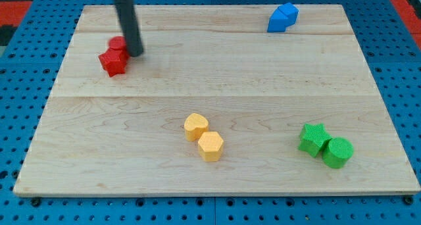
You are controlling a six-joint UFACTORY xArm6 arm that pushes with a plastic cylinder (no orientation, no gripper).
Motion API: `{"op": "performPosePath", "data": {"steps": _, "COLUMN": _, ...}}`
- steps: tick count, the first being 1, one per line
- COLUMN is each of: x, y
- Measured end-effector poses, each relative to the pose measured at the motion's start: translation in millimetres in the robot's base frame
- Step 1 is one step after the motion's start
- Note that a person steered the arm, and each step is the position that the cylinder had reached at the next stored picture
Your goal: Put the red circle at the top right side of red star
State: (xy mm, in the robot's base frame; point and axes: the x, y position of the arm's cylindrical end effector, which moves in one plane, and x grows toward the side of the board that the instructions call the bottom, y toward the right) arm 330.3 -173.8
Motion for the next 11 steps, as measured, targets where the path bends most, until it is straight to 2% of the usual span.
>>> {"op": "performPosePath", "data": {"steps": 1, "x": -25, "y": 5}}
{"op": "performPosePath", "data": {"steps": 2, "x": -59, "y": -36}}
{"op": "performPosePath", "data": {"steps": 3, "x": -69, "y": -67}}
{"op": "performPosePath", "data": {"steps": 5, "x": -5, "y": -46}}
{"op": "performPosePath", "data": {"steps": 6, "x": -3, "y": 5}}
{"op": "performPosePath", "data": {"steps": 7, "x": 5, "y": 10}}
{"op": "performPosePath", "data": {"steps": 8, "x": -19, "y": -3}}
{"op": "performPosePath", "data": {"steps": 9, "x": -43, "y": 24}}
{"op": "performPosePath", "data": {"steps": 10, "x": -14, "y": 53}}
{"op": "performPosePath", "data": {"steps": 11, "x": 26, "y": 52}}
